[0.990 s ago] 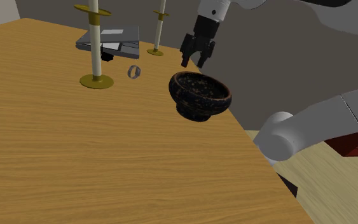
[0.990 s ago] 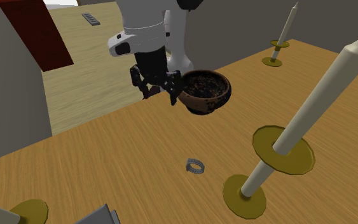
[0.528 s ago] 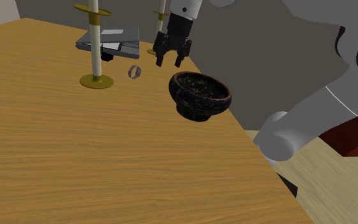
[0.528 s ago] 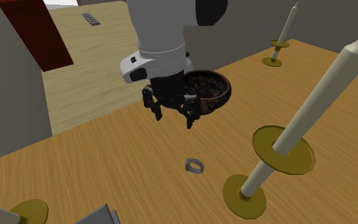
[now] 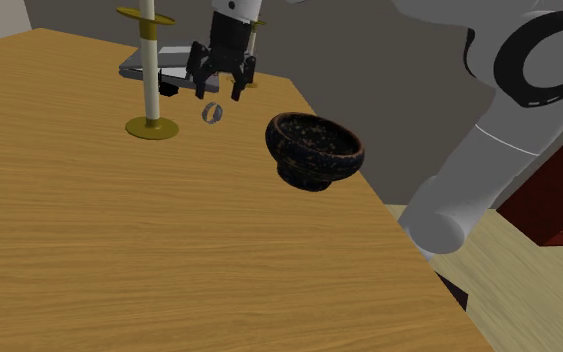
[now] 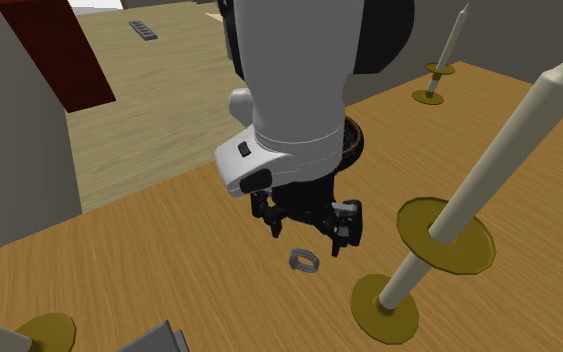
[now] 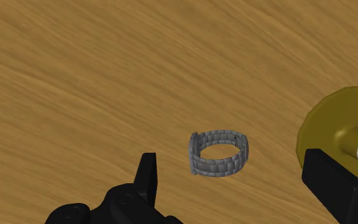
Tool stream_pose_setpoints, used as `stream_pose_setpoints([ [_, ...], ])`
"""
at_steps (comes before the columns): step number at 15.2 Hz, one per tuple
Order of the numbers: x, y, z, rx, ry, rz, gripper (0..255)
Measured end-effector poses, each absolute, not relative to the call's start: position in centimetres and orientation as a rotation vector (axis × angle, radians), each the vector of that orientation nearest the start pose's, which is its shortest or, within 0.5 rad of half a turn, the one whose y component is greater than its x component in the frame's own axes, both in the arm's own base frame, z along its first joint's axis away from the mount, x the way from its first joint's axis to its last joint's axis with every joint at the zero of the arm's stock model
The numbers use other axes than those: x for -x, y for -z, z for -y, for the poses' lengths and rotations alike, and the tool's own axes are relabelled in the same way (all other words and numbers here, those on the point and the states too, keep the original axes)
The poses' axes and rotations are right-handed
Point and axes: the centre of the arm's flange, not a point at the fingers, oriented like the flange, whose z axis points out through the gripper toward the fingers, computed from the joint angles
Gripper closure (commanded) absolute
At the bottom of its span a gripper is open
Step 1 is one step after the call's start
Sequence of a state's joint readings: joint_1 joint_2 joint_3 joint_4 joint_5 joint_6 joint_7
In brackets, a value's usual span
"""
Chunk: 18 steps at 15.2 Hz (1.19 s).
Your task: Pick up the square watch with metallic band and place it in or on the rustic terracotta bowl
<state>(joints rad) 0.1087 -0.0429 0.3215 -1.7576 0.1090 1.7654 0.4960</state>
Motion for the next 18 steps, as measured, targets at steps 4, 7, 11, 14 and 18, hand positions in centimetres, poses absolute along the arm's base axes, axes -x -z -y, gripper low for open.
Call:
stream_pose_setpoints([
  [4, -50.8, -56.0, -25.2, 3.031, 0.011, -0.131, 0],
  [7, -50.7, -54.4, -25.4, 3.031, 0.008, -0.131, 0],
  [11, -50.8, -53.7, -25.4, 3.030, 0.014, -0.129, 0],
  [14, -50.8, -53.6, -25.4, 3.030, 0.013, -0.131, 0],
  [18, -50.8, -53.4, -25.5, 3.031, 0.006, -0.128, 255],
])
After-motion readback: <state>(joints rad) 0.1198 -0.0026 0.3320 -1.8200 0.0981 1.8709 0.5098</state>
